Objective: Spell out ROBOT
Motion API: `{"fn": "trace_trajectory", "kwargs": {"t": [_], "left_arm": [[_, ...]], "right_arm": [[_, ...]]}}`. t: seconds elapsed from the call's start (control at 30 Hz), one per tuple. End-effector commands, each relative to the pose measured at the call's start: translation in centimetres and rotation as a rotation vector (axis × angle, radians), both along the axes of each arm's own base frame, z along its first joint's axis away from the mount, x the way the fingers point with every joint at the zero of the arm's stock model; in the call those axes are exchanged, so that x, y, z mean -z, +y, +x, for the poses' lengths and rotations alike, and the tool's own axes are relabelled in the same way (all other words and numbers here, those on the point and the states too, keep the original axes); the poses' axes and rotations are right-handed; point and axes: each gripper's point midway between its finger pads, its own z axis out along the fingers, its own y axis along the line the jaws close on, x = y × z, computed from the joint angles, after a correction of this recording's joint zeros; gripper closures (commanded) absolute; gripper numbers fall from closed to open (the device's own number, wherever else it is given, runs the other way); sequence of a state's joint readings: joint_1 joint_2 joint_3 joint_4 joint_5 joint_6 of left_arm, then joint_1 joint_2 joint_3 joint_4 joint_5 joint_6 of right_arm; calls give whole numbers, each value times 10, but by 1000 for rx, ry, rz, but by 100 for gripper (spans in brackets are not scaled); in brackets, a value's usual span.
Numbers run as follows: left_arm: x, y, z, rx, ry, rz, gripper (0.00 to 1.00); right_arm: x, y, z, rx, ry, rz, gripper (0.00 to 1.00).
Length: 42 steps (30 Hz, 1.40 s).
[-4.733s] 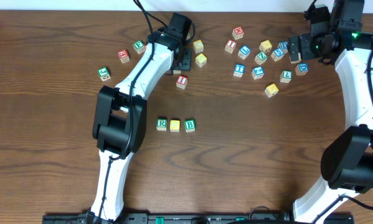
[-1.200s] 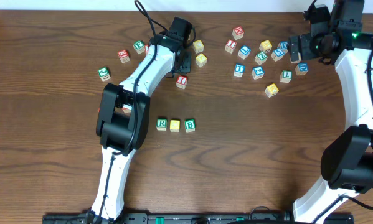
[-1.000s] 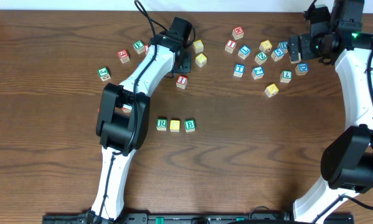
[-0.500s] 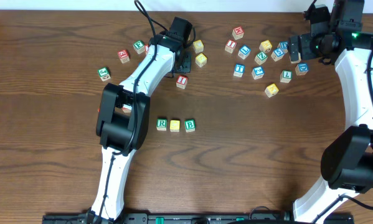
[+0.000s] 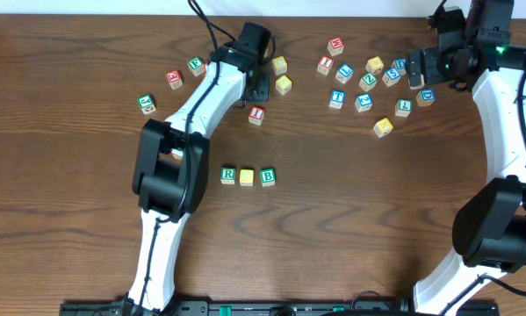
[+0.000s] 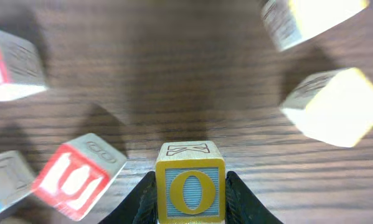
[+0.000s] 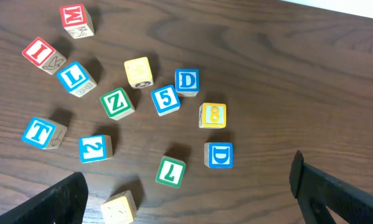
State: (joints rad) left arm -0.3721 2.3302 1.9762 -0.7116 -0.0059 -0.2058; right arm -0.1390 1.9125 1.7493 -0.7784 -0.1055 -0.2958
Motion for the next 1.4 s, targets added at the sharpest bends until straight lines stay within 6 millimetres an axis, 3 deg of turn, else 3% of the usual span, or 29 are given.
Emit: {"fn": "trace_trajectory", "kwargs": {"t": [0.0,0.23,0.37,0.5,0.6,0.8,1.13,1.23,1.37], "left_arm": [[-85,-1,7,5,-156,-50,72],[-181,3,-10,7,-307,-109,72],[-233,5,-39,20,-367,-138,72],[-265,9,-74,-7,-386,-128,72],[-271,8,-95,-19,-376,-94,72],[-241,-21,-126,24,-279,-58,74],[-129,-47,-150,32,-161,7,77],[-103,-50,-159,8,-122,-13,77],[-83,-50,-171,-36,-83,-19,79]], "right_arm": [[-5,2,2,4,-12,15,1],[-5,2,2,4,-12,15,1],[-5,2,2,4,-12,15,1],[-5,2,2,4,-12,15,1],[-5,2,2,4,-12,15,1],[-5,2,2,4,-12,15,1],[-5,2,2,4,-12,15,1],[-5,2,2,4,-12,15,1],[-5,2,2,4,-12,15,1]]}}
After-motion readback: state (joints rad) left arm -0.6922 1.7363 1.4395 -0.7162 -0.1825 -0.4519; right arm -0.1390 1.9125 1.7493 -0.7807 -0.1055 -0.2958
